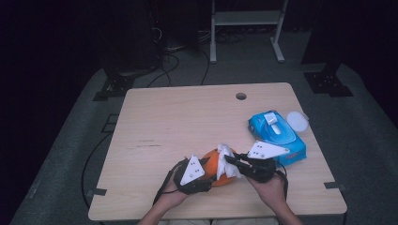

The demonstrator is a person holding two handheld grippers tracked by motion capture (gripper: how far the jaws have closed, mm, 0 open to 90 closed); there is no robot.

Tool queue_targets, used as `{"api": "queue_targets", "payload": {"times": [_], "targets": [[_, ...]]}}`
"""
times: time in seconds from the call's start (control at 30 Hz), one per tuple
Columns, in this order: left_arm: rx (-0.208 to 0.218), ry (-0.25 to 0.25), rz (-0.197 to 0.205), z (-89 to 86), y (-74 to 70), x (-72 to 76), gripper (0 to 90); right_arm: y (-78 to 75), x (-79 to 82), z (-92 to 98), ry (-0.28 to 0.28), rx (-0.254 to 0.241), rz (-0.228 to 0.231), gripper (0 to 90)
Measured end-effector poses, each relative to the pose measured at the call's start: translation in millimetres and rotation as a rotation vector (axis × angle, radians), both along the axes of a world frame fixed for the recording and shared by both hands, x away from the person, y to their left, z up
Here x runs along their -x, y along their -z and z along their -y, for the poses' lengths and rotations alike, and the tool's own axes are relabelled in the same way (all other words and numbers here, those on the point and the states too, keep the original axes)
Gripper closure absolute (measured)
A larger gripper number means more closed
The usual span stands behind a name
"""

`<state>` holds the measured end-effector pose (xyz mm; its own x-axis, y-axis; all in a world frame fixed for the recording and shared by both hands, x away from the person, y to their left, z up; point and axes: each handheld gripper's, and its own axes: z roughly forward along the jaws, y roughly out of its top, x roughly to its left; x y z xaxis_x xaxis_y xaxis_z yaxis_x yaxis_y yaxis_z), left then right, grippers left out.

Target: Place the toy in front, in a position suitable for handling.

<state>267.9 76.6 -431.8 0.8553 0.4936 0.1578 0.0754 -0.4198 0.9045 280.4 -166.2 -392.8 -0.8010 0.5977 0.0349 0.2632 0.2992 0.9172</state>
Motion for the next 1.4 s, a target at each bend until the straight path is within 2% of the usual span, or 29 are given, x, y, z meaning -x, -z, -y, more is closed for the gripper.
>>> {"api": "queue_targets", "payload": {"times": [0.1, 0.17, 0.23, 0.3, 0.37, 0.43, 0.47, 0.53, 0.6, 0.67, 0.73, 0.8, 0.9, 0.93, 0.97, 1.0, 1.07, 1.13, 1.2, 1.27, 1.33, 1.4], "targets": [[0.029, 0.017, -0.024, -0.3, -0.1, -1.7, 36.9, 3.6, -2.6, 4.9, 0.012, 0.009, -0.020, 81.7], [0.079, -0.005, -0.059, -4.1, -2.1, -5.7, 27.9, 5.1, -2.5, 7.0, 0.023, 0.020, -0.030, 81.8], [0.102, -0.009, -0.098, -7.1, -1.5, -9.4, 24.8, 6.0, -3.0, 10.8, 0.025, 0.019, -0.040, 81.7], [0.094, 0.008, -0.107, -6.2, 2.0, -9.2, 27.0, 5.1, -2.7, 12.6, 0.014, 0.002, -0.055, 81.7], [0.079, 0.031, -0.100, -1.3, 5.3, -5.5, 30.2, 2.4, -0.8, 10.4, 0.014, 0.018, -0.042, 81.7], [0.051, 0.085, -0.106, 5.0, 7.6, -1.2, 31.4, 0.9, -2.2, 10.8, 0.024, 0.018, -0.032, 81.5], [0.035, 0.112, -0.099, 7.6, 8.0, 1.3, 32.0, 1.2, -3.8, 12.5, 0.033, 0.012, -0.036, 81.6], [0.032, 0.129, -0.095, 10.6, 6.0, 4.2, 32.8, 4.6, -7.6, 16.2, 0.042, 0.024, -0.062, 81.5], [0.064, 0.128, -0.109, 7.9, 2.0, 1.1, 31.8, 10.3, -10.5, 18.8, 0.033, 0.036, -0.096, 81.5], [0.087, 0.077, -0.116, 2.4, -0.9, -4.0, 24.7, 12.8, -11.4, 19.8, 0.011, 0.031, -0.127, 81.5], [0.114, 0.040, -0.140, -3.5, -1.1, -10.6, 18.1, 12.9, -10.5, 18.3, -0.021, 0.031, -0.128, 81.6], [0.119, 0.028, -0.154, -6.0, 0.6, -15.0, 12.1, 13.0, -8.9, 14.9, -0.073, 0.027, -0.126, 81.6], [0.092, 0.055, -0.174, -3.2, 6.1, -16.4, 9.3, 12.2, -6.3, 9.7, -0.132, 0.038, -0.116, 81.5], [0.082, 0.066, -0.180, -2.1, 8.4, -16.4, 10.5, 11.3, -5.8, 9.4, -0.130, 0.051, -0.113, 81.5], [0.082, 0.082, -0.192, -1.3, 10.1, -15.7, 20.1, 10.7, -6.0, 10.1, -0.122, 0.056, -0.113, 81.5], [0.069, 0.075, -0.192, 0.4, 10.6, -15.1, 26.1, 10.3, -7.0, 12.1, -0.103, 0.064, -0.108, 81.5], [0.056, 0.076, -0.190, 4.2, 9.7, -13.6, 30.9, 10.3, -10.2, 19.0, -0.055, 0.061, -0.118, 81.3], [0.041, 0.090, -0.170, 5.6, 9.5, -11.5, 31.2, 11.6, -14.4, 26.4, 0.006, 0.065, -0.135, 81.2], [0.045, 0.098, -0.168, 4.9, 9.6, -10.5, 30.5, 14.0, -18.4, 33.2, 0.022, 0.061, -0.162, 81.2], [0.052, 0.101, -0.166, 4.5, 6.9, -11.1, 25.5, 16.8, -19.5, 33.9, 0.006, 0.052, -0.186, 81.3], [0.056, 0.101, -0.163, 4.4, 2.9, -12.3, 17.2, 17.9, -18.0, 29.6, -0.012, 0.057, -0.190, 81.5], [0.061, 0.104, -0.168, 5.5, 0.2, -14.1, 14.0, 17.7, -16.6, 25.9, -0.040, 0.047, -0.201, 81.5]]}}
